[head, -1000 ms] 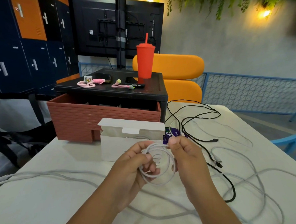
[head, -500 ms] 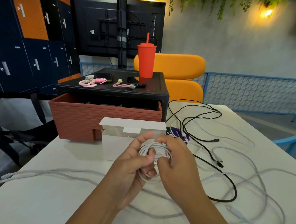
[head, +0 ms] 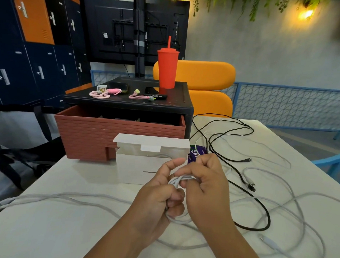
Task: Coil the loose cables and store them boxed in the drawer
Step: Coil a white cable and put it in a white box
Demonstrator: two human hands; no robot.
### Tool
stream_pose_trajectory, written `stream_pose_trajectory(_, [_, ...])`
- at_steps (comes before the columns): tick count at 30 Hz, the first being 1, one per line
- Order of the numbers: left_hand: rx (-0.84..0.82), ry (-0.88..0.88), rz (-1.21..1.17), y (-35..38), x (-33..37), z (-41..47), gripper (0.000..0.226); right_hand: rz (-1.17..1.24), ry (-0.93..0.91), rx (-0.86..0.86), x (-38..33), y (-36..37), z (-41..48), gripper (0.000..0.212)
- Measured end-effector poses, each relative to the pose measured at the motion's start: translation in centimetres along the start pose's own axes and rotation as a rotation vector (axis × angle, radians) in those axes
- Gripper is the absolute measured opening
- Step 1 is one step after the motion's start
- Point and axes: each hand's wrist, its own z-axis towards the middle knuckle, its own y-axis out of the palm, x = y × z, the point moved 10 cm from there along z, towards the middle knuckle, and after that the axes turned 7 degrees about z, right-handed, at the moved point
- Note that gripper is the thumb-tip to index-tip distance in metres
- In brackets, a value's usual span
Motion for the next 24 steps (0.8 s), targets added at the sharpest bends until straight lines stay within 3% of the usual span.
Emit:
stream_pose_trajectory(4, [-0.020,-0.019,0.034,0.4,-0.3,0.0,0.061,0.088,0.021,0.052,-0.1,-0.6,-0.2,0.033])
stream_pose_trajectory(10, [-0.051,-0.061,0.036,0.6,-0.7,-0.2,0.025,0.151,0.039,0.049,0.0,-0.8,-0.2,0.026])
stream_pose_trajectory(12, [-0.027,-0.057,0.083,0.4,-0.7,-0.2,0.024,0.220,0.031,0.049,-0.3,-0.8,-0.3,0.019])
stream_pose_trajectory(15, [0.013,-0.028,0.149,0.2,-0.7,-0.2,0.031,0.156,-0.050,0.071,-1.0,-1.1,-0.5,0.030])
stream_pose_trajectory(20, [0.085,-0.022,0.215,0.3,-0.7,-0.3,0.040,0.117,0.037,0.160,0.3,-1.7,-0.3,0.053])
stream_pose_trajectory(24, [0.120,-0.043,0.264,-0.1,-0.6,-0.4,0.038,0.192,0.159,0.158,1.2,-1.3,-0.6,0.052])
